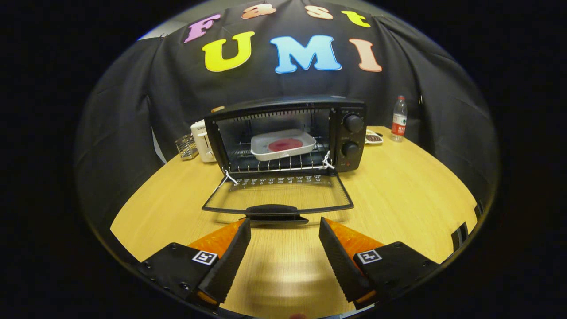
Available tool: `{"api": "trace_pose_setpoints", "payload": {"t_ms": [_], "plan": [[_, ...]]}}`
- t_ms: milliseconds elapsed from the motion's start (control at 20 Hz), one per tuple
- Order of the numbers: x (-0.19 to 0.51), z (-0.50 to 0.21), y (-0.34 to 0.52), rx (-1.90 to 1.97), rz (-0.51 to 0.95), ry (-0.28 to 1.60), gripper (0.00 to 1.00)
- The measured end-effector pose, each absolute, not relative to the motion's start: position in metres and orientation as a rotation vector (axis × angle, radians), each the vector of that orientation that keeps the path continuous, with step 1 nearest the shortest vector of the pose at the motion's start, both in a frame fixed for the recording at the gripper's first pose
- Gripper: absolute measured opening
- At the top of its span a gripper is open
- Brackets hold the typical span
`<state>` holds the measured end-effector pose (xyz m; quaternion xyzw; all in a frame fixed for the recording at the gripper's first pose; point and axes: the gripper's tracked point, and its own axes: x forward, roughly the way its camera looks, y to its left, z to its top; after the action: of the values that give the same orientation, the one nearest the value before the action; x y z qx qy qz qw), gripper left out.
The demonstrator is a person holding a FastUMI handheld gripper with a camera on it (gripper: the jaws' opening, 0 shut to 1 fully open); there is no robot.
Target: Open the toaster oven, put the food inside, and close the toaster oven door.
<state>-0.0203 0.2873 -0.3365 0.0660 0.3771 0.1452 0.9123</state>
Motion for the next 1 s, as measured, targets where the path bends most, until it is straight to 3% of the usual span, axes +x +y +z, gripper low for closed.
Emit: {"api": "trace_pose_setpoints", "payload": {"t_ms": [500,1000], "plan": [[-0.013,-0.392,0.308,0.070,0.266,1.034,0.98],[-0.004,-0.379,0.308,0.003,0.249,1.016,0.97]]}}
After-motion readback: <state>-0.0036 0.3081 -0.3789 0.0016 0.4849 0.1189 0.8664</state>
